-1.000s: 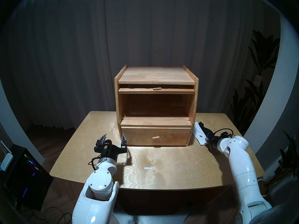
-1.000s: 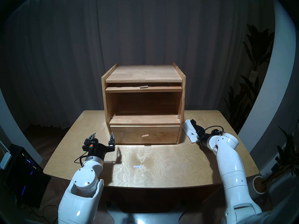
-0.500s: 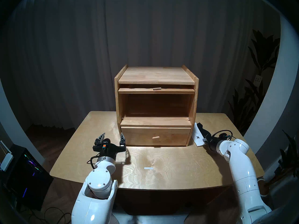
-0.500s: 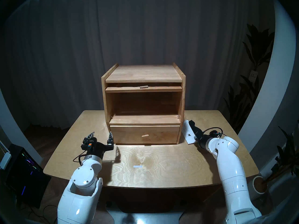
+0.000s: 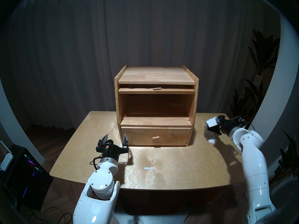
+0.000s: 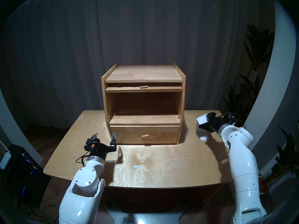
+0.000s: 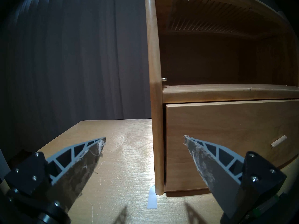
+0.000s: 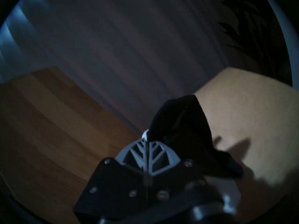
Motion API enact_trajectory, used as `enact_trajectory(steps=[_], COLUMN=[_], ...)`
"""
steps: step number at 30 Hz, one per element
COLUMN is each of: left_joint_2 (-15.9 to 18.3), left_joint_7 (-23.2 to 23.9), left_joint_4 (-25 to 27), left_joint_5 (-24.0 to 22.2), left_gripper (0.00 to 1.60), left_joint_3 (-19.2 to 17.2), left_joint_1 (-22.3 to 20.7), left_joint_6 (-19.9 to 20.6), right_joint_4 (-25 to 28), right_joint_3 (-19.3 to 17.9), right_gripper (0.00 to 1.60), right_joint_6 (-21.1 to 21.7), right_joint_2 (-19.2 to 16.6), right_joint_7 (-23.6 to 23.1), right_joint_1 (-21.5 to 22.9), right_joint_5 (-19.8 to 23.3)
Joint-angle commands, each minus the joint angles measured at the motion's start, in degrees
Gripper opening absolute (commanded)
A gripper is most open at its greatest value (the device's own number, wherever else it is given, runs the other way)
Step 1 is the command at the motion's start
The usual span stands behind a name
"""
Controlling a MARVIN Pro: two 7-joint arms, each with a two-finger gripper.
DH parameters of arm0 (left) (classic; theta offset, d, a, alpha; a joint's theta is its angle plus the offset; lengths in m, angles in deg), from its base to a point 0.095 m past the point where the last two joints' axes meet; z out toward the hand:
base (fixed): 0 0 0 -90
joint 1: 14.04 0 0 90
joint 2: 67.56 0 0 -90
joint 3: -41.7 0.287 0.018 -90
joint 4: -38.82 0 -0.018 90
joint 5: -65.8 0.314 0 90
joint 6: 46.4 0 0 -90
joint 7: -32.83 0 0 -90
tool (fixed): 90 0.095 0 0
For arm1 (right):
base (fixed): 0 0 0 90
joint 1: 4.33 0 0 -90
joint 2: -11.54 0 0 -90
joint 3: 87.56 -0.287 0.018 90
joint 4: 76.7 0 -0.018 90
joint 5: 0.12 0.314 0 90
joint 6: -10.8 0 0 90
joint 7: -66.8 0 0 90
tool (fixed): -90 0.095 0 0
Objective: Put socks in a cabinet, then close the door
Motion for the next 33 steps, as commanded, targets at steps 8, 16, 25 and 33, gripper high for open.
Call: enact_trajectory(steps=[8,16,25,33], left_joint_2=[-0.14,-0.1,-0.47,-0.58], left_joint_7=[-0.23,-0.62,-0.82,-1.02], left_joint_4=[1.72,2.69,3.48,4.15], left_joint_5=[-0.18,-0.28,-0.34,-0.26], left_gripper=[1.6,1.6,1.6,1.6], left_joint_3=[-0.18,-0.82,-0.24,0.53], left_joint_1=[0.38,1.64,2.45,3.22], left_joint_6=[-1.34,-2.18,-2.85,-3.61], right_joint_4=[10.98,17.74,24.1,29.82], right_joint_3=[0.66,-0.18,1.37,5.69], right_gripper=[0.0,0.0,0.0,0.0], right_joint_6=[-4.06,-5.52,-3.52,-4.49], right_joint_2=[0.73,1.59,2.72,3.62], right_joint_7=[-12.28,-19.32,-26.48,-30.94], right_joint_1=[0.08,-2.49,-7.04,-11.42], right_joint_5=[2.35,4.0,7.26,5.57])
